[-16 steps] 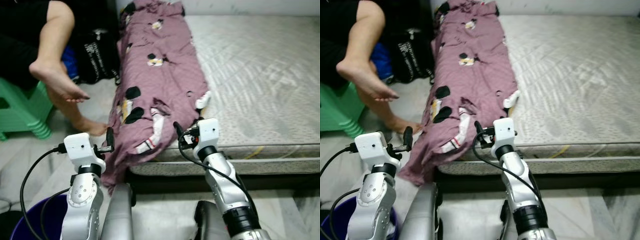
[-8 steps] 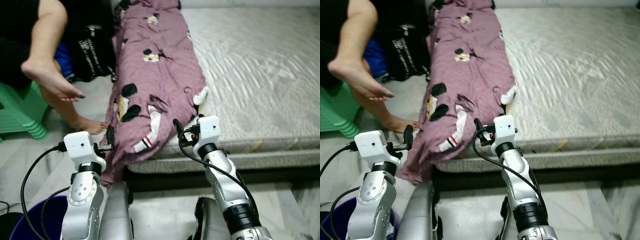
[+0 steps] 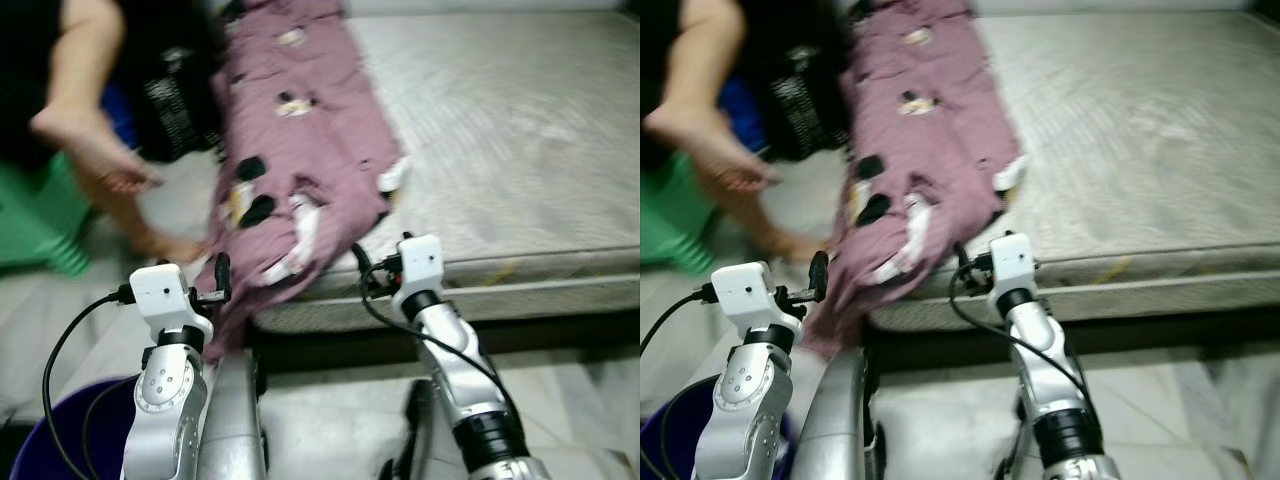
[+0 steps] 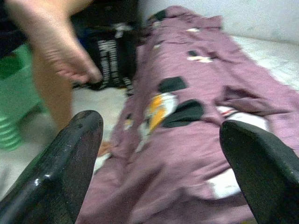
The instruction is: Clean up the room
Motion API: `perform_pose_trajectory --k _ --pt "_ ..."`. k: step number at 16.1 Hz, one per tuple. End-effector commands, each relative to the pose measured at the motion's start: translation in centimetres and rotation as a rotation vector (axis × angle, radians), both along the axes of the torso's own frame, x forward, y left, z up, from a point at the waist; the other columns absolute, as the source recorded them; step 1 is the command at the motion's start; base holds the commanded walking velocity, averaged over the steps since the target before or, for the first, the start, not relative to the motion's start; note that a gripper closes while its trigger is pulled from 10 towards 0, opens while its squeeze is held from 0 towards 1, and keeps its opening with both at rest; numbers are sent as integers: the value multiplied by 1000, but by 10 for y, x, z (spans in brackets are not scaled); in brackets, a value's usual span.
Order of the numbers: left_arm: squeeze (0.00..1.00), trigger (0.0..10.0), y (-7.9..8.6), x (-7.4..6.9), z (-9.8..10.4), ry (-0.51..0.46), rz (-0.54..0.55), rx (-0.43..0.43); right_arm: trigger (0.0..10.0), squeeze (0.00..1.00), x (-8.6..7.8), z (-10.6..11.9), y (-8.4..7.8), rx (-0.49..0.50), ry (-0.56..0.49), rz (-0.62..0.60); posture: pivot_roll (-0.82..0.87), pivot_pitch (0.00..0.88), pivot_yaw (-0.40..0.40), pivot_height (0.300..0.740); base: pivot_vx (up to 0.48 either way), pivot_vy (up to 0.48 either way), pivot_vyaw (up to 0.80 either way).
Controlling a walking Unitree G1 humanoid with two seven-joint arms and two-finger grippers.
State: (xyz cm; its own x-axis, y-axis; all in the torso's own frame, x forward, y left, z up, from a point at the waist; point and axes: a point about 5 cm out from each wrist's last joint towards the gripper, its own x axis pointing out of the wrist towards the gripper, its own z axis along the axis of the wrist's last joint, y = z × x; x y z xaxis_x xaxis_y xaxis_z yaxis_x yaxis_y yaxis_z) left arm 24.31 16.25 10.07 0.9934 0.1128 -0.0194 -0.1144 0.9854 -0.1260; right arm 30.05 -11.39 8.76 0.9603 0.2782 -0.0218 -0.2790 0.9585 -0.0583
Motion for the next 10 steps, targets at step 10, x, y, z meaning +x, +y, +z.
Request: perform_pose_trajectory --k 10 --pt "0 10000 -1 -2 -1 4 -11 -8 10000 0 1 1 2 15 -1 0 24 59 20 540 382 0 0"
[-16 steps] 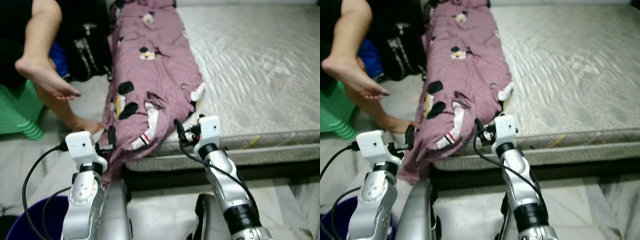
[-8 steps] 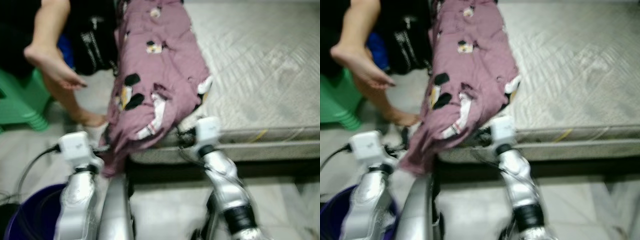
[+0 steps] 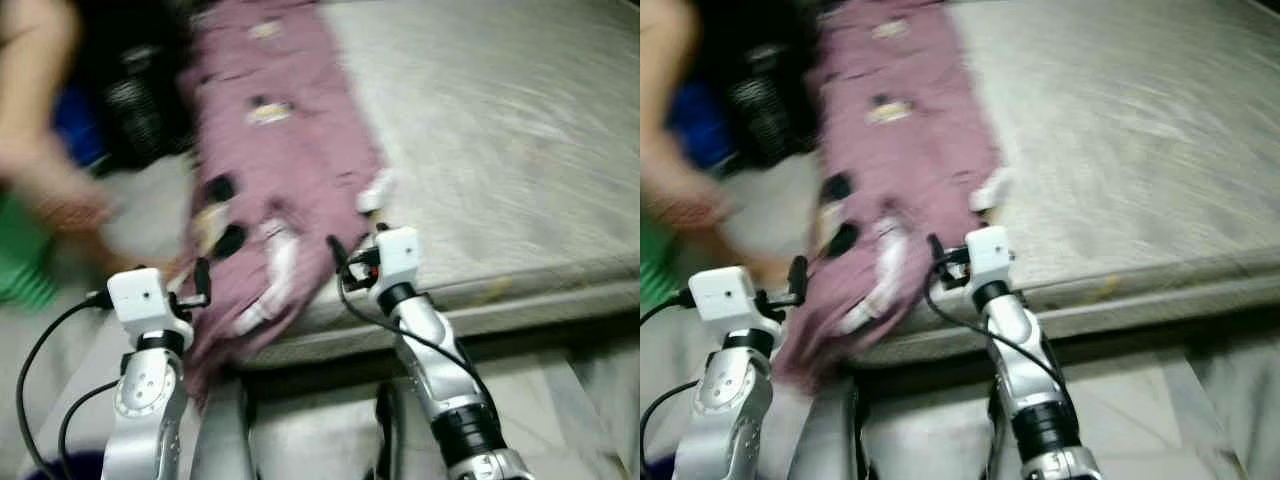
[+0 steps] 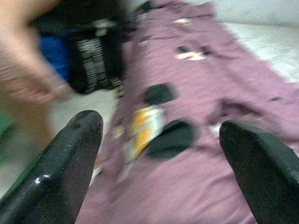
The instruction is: Clean up the room
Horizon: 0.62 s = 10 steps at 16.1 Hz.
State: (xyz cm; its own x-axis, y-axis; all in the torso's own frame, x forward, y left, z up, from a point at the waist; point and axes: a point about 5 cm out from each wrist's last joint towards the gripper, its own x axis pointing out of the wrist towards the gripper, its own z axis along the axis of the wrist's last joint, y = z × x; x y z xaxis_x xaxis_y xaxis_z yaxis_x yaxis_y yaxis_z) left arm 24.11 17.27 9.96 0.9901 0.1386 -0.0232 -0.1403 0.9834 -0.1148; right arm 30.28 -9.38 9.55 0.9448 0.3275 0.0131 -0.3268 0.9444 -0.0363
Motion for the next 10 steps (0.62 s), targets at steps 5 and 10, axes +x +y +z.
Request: perform_pose_trajectory --k 5,10 --pt "0 10000 -15 0 -3 23 -35 -36 10000 0 3 -6 -18 -40 21 -35 34 70 17 540 0 0 138" --pt "0 10000 -12 0 0 23 -32 -29 10000 0 15 -12 -17 -99 82 36 55 76 19 540 0 0 480"
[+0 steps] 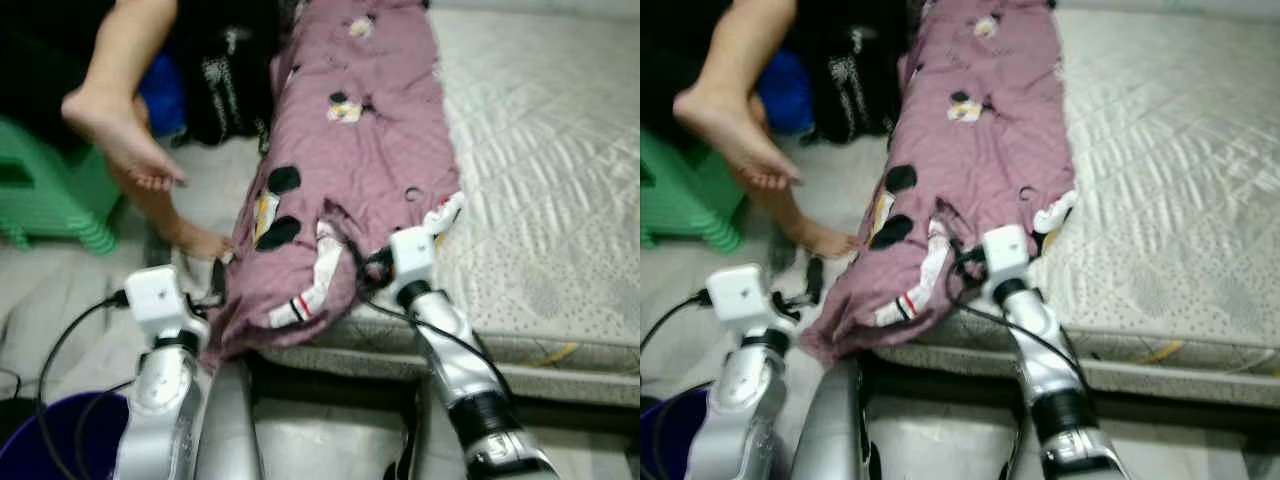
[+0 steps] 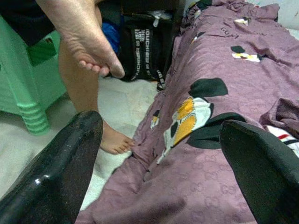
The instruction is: Clean up the room
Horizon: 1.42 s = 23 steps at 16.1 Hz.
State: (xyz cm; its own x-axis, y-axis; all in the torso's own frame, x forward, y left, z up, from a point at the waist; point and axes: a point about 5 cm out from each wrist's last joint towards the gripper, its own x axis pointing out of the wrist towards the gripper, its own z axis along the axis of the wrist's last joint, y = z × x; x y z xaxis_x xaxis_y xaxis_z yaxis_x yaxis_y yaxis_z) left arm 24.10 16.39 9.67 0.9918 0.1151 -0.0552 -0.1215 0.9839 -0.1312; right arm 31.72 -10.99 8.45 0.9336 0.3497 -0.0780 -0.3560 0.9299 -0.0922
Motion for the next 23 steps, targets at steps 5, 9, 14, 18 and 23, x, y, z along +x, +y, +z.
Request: perform_pose_trajectory --k 5,9,14,18,23 --pt "0 10000 0 -4 8 -11 -1 6 10000 0 6 -5 10 -63 42 110 82 88 21 540 0 0 0" --pt "0 10000 2 -8 20 -39 -7 47 10000 0 13 -3 35 -60 97 258 127 105 22 540 0 0 0" --pt "0 10000 12 -14 31 -61 31 85 10000 0 30 7 47 71 213 132 178 118 8 540 0 0 0" --pt "0 10000 19 -15 40 -64 38 122 0 0 38 2 53 79 275 -125 205 153 20 540 0 0 0" --pt "0 10000 26 -16 43 -59 68 141 0 0 43 4 40 91 289 -297 201 191 18 540 0 0 0"
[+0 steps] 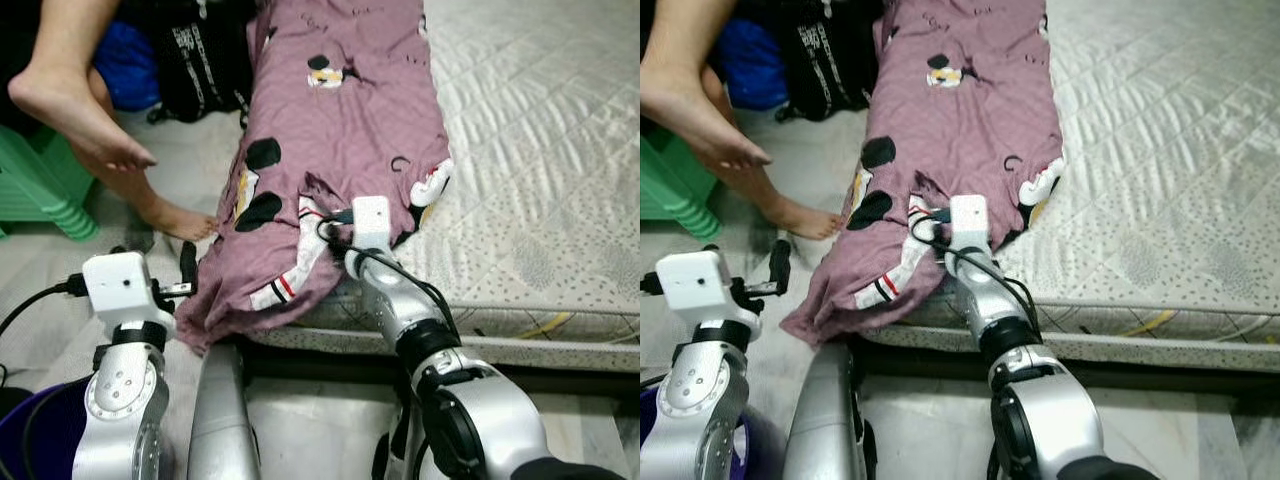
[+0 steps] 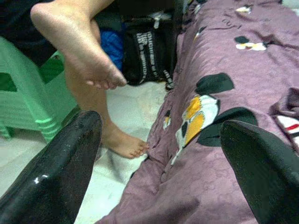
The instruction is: Clean up the room
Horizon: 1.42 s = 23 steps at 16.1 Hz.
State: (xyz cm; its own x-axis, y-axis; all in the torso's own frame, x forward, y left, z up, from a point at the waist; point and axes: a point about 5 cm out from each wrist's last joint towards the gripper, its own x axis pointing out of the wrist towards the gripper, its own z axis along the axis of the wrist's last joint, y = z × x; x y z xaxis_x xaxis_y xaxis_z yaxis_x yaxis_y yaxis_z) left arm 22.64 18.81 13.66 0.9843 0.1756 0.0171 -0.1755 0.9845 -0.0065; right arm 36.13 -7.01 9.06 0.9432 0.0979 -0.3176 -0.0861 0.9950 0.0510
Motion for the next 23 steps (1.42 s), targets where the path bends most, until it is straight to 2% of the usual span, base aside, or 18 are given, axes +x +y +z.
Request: perform_pose_trajectory --k 1,4,8,11,13,15,16,17,18,19,20,22,23 --pt "0 10000 2 -1 4 -7 15 1 0 0 0 -4 -10 1 23 -61 197 194 18 540 0 0 0" --pt "0 10000 0 1 5 -2 13 -3 0 0 -2 -14 -26 1 57 -145 189 194 23 540 0 0 0" --pt "0 10000 2 7 8 -11 16 -3 0 0 -3 -15 -32 -1 52 -187 185 191 24 540 0 0 0" --pt "0 10000 4 8 10 -20 31 -4 0 0 -10 -23 -69 -3 60 -315 185 185 23 540 0 0 0" --pt "0 10000 5 7 10 -19 37 -7 0 0 -21 -33 -96 -8 75 -377 179 184 24 540 0 0 0" --pt "0 10000 6 6 10 -17 39 -12 0 0 -42 -41 -122 -29 83 -411 165 187 27 540 0 0 0" --pt "0 10000 5 7 9 -14 37 -17 0 0 -55 -44 -128 -46 87 -402 152 190 30 540 0 0 0" --pt "0 10000 3 8 7 -3 24 -29 0 0 -83 -49 -141 -65 116 -398 137 193 35 540 0 0 0" --pt "0 10000 2 8 6 -1 20 -31 0 0 -91 -50 -145 -75 123 -398 130 193 36 540 0 0 0" --pt "0 10000 0 10 6 1 10 -40 0 0 -112 -51 -154 -104 136 -397 115 194 38 540 0 0 0" --pt "0 10000 -1 11 6 1 6 -42 0 0 -120 -53 -158 -121 147 -396 110 194 38 540 0 0 0" --pt "0 10000 -3 14 5 1 -7 -52 0 0 -154 -52 -178 -178 202 -400 84 190 38 540 0 0 0" --pt "0 10000 -3 15 5 2 -9 -54 0 0 -158 -51 -182 -195 203 -393 79 189 38 540 0 0 0"
